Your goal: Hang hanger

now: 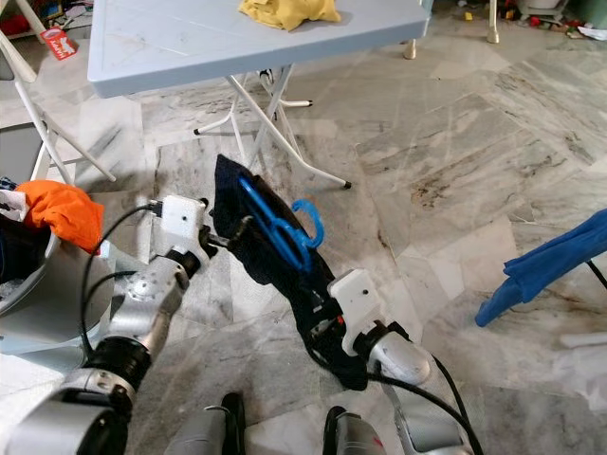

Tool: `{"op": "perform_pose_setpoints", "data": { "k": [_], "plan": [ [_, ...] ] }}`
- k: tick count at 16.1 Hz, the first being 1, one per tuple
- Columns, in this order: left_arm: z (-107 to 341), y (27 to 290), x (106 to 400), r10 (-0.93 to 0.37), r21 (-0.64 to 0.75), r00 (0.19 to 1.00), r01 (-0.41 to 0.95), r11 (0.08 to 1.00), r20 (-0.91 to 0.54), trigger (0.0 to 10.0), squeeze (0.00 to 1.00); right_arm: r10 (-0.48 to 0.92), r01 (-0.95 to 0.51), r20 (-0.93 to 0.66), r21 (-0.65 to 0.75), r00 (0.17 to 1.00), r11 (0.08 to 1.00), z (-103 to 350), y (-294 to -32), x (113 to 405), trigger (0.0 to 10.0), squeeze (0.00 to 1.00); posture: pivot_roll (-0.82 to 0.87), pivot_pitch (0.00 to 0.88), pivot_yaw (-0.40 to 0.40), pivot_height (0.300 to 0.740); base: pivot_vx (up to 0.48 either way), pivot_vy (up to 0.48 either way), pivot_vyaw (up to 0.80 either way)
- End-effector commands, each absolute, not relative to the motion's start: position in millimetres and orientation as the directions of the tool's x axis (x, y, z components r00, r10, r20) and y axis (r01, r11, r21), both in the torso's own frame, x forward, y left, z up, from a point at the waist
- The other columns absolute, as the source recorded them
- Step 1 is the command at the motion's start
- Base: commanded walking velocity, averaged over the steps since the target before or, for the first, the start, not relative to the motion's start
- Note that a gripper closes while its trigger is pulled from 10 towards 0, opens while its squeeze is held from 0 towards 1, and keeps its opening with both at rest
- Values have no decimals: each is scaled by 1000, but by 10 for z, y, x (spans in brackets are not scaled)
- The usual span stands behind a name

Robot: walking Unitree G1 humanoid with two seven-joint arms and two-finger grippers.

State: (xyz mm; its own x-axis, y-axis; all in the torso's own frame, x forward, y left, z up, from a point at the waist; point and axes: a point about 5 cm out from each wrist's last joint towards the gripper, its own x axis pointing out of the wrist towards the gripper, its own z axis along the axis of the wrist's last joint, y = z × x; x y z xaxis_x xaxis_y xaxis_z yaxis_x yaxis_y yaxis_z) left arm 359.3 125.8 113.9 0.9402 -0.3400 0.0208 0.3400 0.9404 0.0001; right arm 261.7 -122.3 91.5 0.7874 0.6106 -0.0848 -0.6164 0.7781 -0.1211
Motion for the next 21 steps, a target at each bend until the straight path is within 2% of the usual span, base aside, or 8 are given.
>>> {"op": "perform_pose_setpoints", "data": {
  "k": [1,9,16,21],
  "plan": [
    [1127,1335,3610,-304,7,953,304,953,13,0,0,654,-654,-48,-137,755,744,1007,-1154,2571,10000,0,-119,221,30,740,0,0,0],
    [1235,1490,3689,-201,33,978,200,979,53,0,0,637,-641,-85,-165,766,750,958,-1178,2547,10000,0,-121,224,31,740,0,0,0],
    [1254,1573,3696,-163,32,984,161,986,74,0,0,611,-618,-98,-186,786,764,927,-1163,2577,10000,0,-110,230,30,740,0,0,0],
    [1349,1662,3730,-118,60,986,112,992,114,0,0,505,-533,-169,-266,846,803,817,-1276,2657,10000,0,-102,231,32,740,0,0,0]
  ]
}}
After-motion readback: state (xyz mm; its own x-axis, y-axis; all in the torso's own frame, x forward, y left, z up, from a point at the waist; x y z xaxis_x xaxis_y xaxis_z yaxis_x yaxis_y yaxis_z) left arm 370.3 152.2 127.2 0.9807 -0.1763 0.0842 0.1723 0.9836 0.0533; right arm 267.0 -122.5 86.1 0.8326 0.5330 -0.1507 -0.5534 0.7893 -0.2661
